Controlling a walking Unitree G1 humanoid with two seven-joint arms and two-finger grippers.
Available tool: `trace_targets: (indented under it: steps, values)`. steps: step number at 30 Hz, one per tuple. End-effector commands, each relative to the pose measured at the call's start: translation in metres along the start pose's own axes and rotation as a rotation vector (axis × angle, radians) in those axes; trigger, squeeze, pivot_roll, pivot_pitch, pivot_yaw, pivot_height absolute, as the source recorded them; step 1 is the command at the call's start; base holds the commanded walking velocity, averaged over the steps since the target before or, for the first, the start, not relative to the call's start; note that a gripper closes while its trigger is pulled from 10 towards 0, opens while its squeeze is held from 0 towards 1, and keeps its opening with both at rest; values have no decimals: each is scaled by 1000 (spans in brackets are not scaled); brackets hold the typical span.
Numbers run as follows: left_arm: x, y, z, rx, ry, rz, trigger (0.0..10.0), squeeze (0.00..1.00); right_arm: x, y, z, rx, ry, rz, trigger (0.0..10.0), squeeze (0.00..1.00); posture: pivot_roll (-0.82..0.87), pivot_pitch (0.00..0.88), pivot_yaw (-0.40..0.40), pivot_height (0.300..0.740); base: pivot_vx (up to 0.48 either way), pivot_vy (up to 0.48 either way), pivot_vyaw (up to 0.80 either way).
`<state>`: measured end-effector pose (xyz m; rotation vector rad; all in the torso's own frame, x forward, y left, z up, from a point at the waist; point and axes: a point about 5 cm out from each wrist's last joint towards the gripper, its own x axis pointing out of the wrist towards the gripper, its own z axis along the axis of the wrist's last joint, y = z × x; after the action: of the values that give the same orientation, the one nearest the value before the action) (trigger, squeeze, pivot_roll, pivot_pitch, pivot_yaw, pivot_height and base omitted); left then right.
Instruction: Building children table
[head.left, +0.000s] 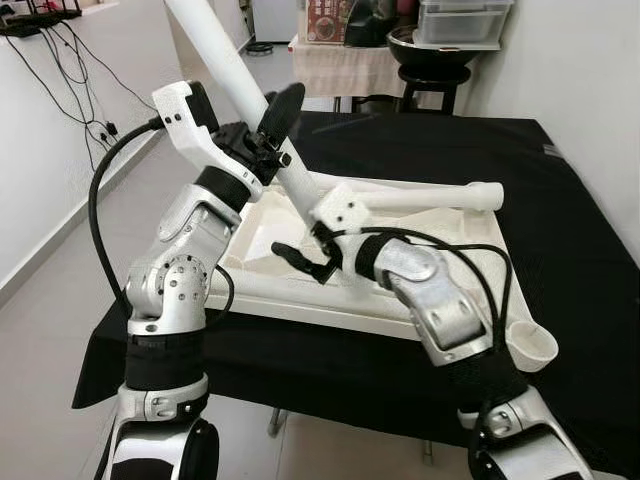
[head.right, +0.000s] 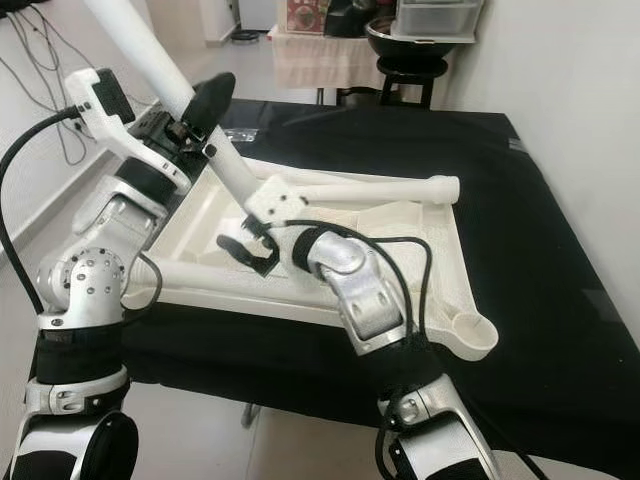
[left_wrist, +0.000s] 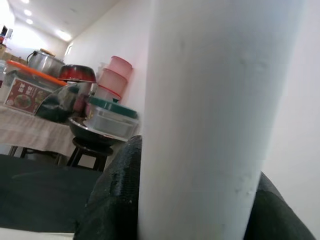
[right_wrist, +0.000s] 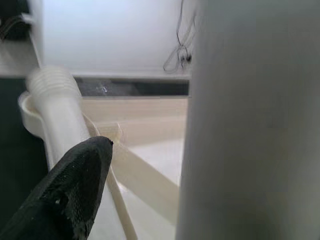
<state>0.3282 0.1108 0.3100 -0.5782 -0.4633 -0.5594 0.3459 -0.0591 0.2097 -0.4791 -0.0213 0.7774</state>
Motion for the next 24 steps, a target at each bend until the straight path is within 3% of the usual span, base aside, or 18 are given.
trace_targets:
  steps: [1,4,11,17,18,19,20,24]
  values:
    - [11,-23,-2,-49,-3,-123,0,0,9,6,-2,2,33,7,10000,0,38,11,30,740,0,0,0]
    - [12,-25,-2,-52,-3,-131,0,0,11,4,-2,10,39,-6,10000,0,38,11,29,740,0,0,0]
    - [23,-38,-4,-85,-13,-189,0,0,24,-11,0,135,55,-150,10000,0,33,10,31,740,0,0,0]
    - [27,-44,-5,-98,-16,-212,0,0,28,-21,6,115,38,-218,10000,0,32,11,30,740,0,0,0]
    - [28,-45,-5,-104,-20,-215,0,0,29,-26,6,76,42,-249,2863,0,34,12,29,740,0,0,0]
    - [28,-45,-5,-104,-20,-215,0,0,29,-26,6,76,42,-249,2863,0,34,12,29,740,0,0,0]
    - [29,-46,-4,-114,-27,-217,0,0,29,-31,9,31,31,-300,0,0,37,14,28,740,0,0,0]
    - [30,-46,-3,-121,-31,-217,0,0,29,-35,13,11,3,-330,0,0,37,14,28,740,0,0,0]
